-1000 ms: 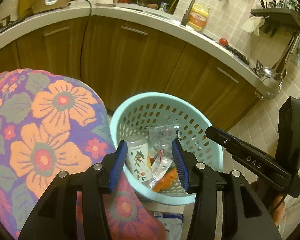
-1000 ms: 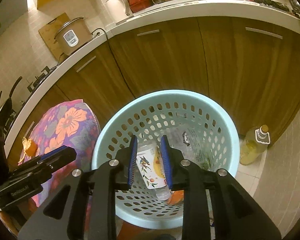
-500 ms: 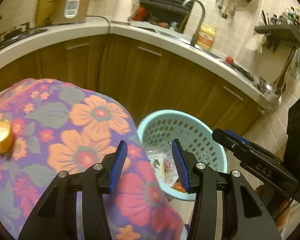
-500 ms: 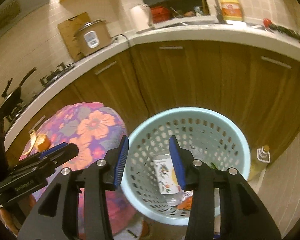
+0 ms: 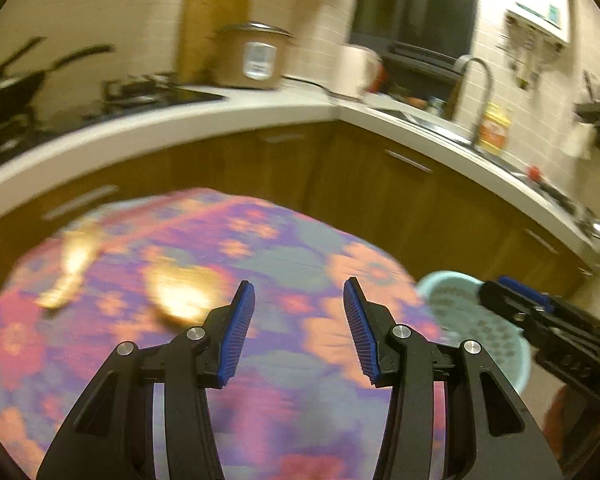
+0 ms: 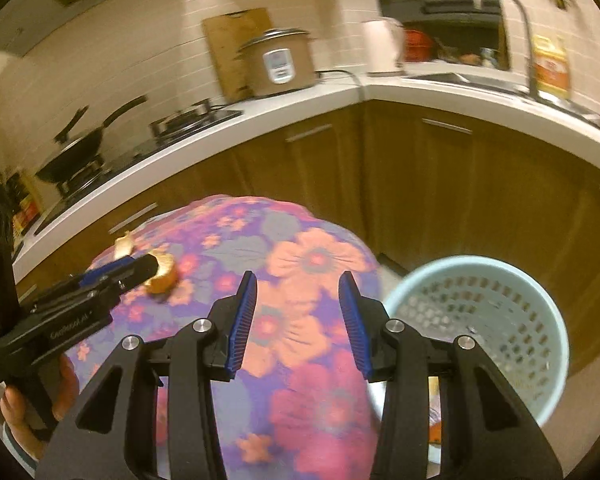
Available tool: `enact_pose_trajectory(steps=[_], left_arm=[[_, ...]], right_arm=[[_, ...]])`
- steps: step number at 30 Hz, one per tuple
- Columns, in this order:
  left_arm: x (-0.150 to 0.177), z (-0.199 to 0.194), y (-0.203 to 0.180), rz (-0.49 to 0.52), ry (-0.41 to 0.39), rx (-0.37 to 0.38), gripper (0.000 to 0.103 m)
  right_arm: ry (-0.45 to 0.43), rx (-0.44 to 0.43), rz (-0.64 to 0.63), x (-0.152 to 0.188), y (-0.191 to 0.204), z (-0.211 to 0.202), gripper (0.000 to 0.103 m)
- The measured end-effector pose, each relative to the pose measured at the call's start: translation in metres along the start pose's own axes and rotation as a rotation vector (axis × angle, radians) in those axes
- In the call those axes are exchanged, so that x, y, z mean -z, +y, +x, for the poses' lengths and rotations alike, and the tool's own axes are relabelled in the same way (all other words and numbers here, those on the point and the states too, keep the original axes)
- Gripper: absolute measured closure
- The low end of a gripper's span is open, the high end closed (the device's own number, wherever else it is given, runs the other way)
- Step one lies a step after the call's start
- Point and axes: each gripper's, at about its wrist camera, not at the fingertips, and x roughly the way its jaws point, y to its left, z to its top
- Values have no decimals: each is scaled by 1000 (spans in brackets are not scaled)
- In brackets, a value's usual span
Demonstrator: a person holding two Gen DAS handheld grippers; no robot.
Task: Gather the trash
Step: 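Move both tools back over the table toward the last orange peels, then grasp an orange peel with the left tool while the right tool grasps another peel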
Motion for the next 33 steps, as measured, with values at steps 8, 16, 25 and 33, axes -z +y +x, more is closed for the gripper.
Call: enact_pose_trajectory(steps=[8,16,25,33], left_arm=[[-11,-17,108,-100,-35,-223,58],[-16,1,212,-266,19,-263,58],[-19,67,248,-343,137,-142,54],[-17,104,247,-309,217,-163,54]], right_arm=[[61,-134,-81,-16,74,39,53],[139,-169,-199,-8,137,99,41],[152,-141,-181,-2,142,158,33],[248,-147,-155,-2,141,190,32]])
